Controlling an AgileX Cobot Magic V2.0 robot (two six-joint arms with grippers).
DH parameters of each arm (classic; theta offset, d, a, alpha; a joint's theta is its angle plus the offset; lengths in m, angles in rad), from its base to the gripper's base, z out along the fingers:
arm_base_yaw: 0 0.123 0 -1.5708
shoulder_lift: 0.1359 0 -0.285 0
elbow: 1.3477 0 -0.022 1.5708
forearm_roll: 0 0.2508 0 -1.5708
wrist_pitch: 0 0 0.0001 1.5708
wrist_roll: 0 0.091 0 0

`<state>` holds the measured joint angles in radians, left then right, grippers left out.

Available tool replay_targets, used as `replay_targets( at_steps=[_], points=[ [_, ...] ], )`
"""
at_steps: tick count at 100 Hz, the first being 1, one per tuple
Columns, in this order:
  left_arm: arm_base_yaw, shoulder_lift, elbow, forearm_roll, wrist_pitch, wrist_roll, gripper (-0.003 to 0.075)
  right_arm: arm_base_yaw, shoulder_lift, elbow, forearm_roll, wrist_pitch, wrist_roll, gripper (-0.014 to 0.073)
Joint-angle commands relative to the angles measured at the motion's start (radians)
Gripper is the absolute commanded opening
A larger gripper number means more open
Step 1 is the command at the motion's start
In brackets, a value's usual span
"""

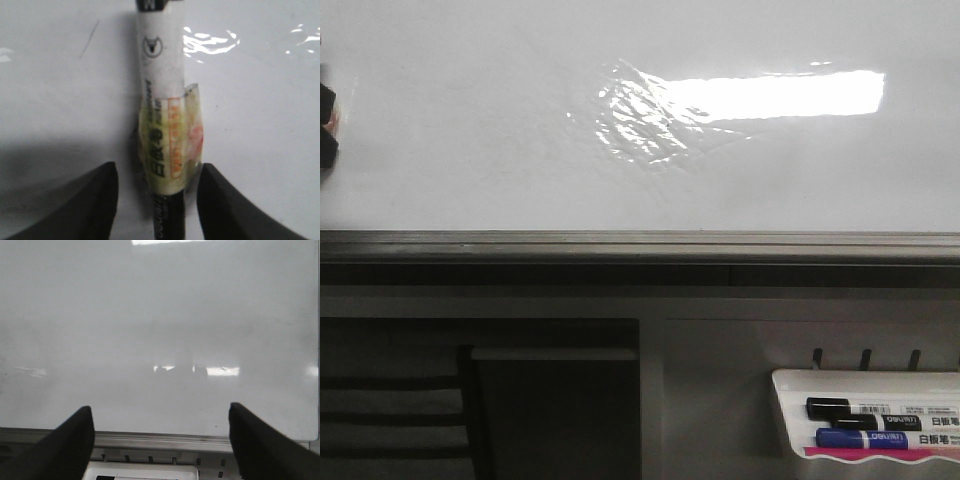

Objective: Write number 7 on whiteboard

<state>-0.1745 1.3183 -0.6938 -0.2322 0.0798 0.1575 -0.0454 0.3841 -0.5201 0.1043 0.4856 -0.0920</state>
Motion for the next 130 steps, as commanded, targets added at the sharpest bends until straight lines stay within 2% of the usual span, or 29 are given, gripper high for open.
replay_targets(
  at_steps=[1, 17, 28, 35, 47, 55, 71, 81, 92, 111, 130],
  points=[
    [-0.007, -0.018, -0.032, -0.003, -0.068, -0.001, 0.0204, -0.007, 0.015, -0.033, 0.006, -0.079, -0.012, 0.05],
    [-0.007, -0.018, -0.032, -0.003, -0.07, -0.001, 0.0074, -0.007, 0.015, -0.033, 0.006, -0.076, -0.012, 0.05],
    [-0.007, -0.026, -0.032, -0.003, -0.057, -0.001, 0.001, -0.007, 0.015, -0.035, 0.008, -0.078, -0.012, 0.05],
    [-0.007, -0.046, -0.045, -0.003, -0.008, -0.001, -0.002, -0.007, 0.015, -0.063, 0.032, -0.029, -0.012, 0.05],
    [-0.007, -0.077, -0.101, 0.003, 0.153, 0.008, -0.002, -0.007, 0.039, -0.139, 0.048, 0.104, -0.012, 0.05],
    [-0.007, -0.086, -0.17, 0.003, 0.331, 0.038, -0.002, -0.007, 0.085, -0.188, 0.048, 0.192, -0.013, 0.05],
    [-0.015, -0.087, -0.316, 0.0, 0.669, 0.17, -0.002, -0.005, 0.188, -0.261, 0.055, 0.278, -0.029, 0.05],
    [-0.054, -0.087, -0.391, -0.046, 0.819, 0.308, -0.002, 0.011, 0.271, -0.311, 0.142, 0.343, -0.155, 0.05],
    [-0.131, -0.087, -0.434, -0.11, 0.885, 0.449, -0.002, 0.063, 0.363, -0.364, 0.301, 0.393, -0.333, 0.05],
    [-0.338, -0.078, -0.439, -0.14, 0.893, 0.612, -0.002, 0.216, 0.532, -0.463, 0.425, 0.481, -0.669, 0.05],
    [-0.499, -0.053, -0.439, -0.134, 0.891, 0.666, -0.002, 0.429, 0.676, -0.55, 0.46, 0.481, -0.857, 0.05]
  ],
)
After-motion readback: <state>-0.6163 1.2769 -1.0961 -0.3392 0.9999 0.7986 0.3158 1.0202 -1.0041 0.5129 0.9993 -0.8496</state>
